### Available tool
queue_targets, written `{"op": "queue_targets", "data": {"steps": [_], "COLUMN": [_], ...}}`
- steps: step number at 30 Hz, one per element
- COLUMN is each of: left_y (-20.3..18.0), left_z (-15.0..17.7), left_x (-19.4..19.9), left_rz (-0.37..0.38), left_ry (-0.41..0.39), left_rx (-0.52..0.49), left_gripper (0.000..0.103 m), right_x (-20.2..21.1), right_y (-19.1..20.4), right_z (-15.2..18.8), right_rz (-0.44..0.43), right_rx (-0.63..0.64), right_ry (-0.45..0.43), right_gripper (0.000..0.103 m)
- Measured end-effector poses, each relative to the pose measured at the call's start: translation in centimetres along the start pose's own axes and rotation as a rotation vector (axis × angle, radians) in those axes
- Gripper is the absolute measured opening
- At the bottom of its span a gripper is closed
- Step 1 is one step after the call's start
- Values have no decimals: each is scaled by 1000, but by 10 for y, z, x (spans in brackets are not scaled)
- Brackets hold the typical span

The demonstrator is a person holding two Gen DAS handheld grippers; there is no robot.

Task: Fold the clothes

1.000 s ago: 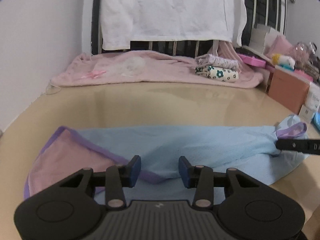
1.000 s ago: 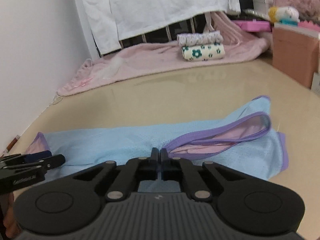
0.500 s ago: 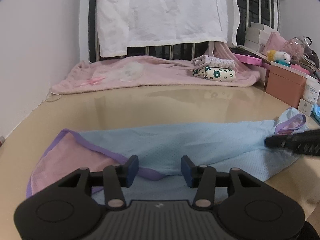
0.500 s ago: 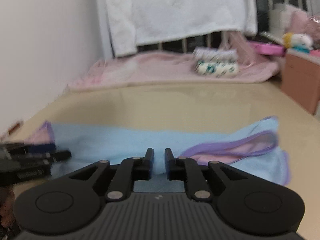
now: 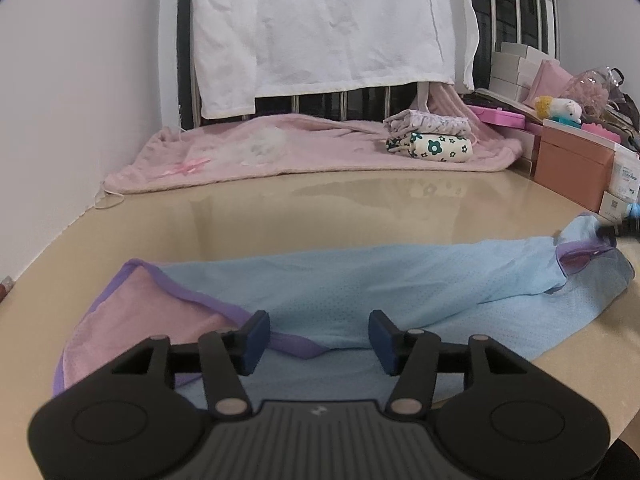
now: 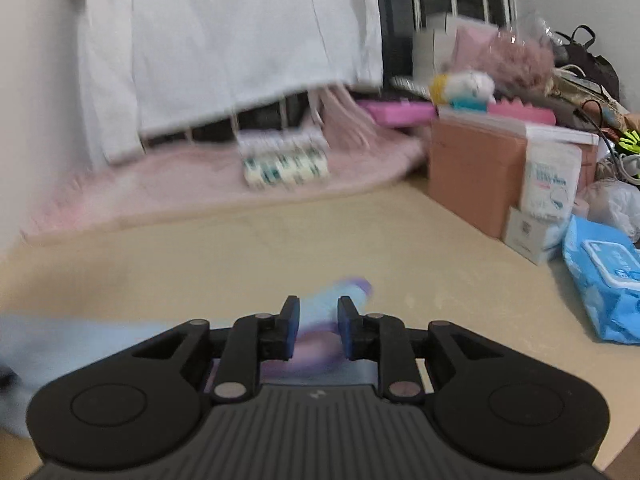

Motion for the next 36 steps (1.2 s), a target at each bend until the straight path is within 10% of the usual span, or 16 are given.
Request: {"op": "queue_targets", "data": {"steps": [8, 18, 27, 32, 36], "left_y": [0, 0, 4, 29, 66], "left_z": [1, 1, -1, -13, -14], "left_x": [1, 1, 3, 39, 73], "left_rz": [15, 14, -10, 58, -79], "left_ry": [-1, 1, 28, -58, -99], "left_rx": [-3, -5, 26, 236, 305], "left_gripper": [58, 58, 73, 73, 73], "right_x": [17, 2, 29, 47, 63], "right_y": [-23, 2, 47, 121, 179], "right_z": [17, 35, 19, 31, 41], "right_rz": [-11, 34, -89, -219, -324], "right_rx": [-146, -40, 35, 207, 346], "right_ry": [-31, -47, -101, -92, -84], "right_gripper": [51, 11, 10, 10, 12]}}
Point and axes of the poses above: each gripper's, at about its wrist camera, not at the fingertips, and x roughly against the way its jaws point, y to its left, z to its underside, the point moved 9 cm from there along -x, roughly the way its jaws point, and after that the axes turned 10 degrees about z, right-handed, at the moved point
